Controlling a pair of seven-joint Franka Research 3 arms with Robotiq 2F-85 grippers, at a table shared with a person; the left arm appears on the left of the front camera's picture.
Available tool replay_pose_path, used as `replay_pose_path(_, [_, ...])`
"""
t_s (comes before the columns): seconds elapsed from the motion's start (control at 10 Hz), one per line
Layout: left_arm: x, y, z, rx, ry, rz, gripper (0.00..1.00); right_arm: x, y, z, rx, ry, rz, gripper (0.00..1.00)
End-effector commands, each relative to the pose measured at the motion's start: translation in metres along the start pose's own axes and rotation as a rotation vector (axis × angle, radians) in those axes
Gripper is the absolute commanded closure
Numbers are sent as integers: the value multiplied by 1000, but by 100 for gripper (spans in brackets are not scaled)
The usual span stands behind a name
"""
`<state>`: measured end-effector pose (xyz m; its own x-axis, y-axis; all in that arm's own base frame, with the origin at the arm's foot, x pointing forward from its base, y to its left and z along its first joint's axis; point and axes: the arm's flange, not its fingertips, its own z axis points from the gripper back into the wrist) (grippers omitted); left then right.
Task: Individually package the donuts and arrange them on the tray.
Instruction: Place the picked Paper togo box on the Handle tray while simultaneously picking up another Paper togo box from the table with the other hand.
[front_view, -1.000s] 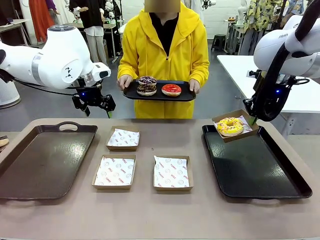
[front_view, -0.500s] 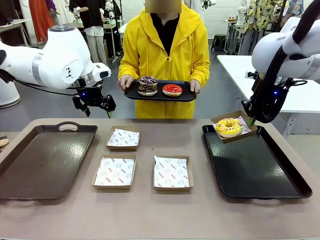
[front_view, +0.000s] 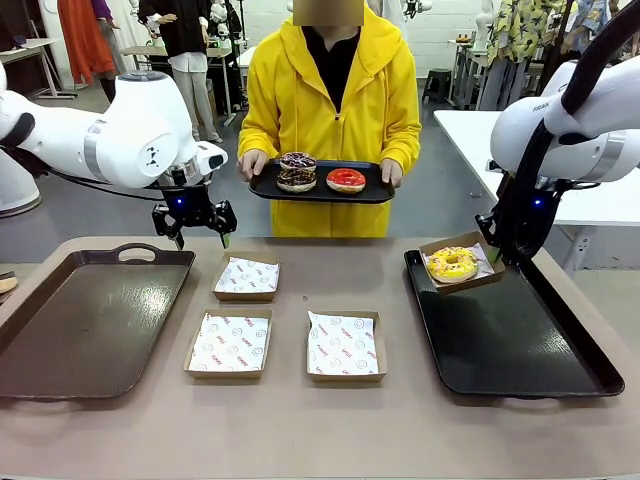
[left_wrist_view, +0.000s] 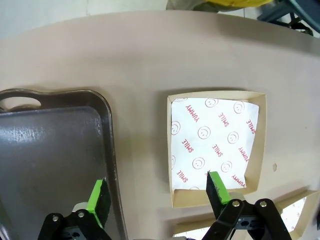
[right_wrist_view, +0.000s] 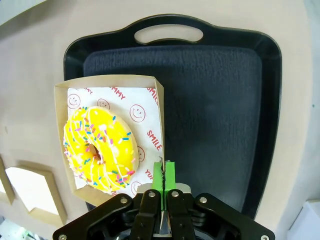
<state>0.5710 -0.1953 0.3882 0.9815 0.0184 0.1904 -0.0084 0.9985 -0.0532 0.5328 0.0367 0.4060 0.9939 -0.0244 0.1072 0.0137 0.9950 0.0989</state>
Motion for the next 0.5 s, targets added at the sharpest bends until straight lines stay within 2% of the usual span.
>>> replay_pose_path(0.0, [13,-8,-5,20,16,40,0,3,0,-11,-7,-6,-52,99])
replay_pose_path(0.4, [22,-8,-20,13,43,64,0,15,-1,-33,1,19,-99,99])
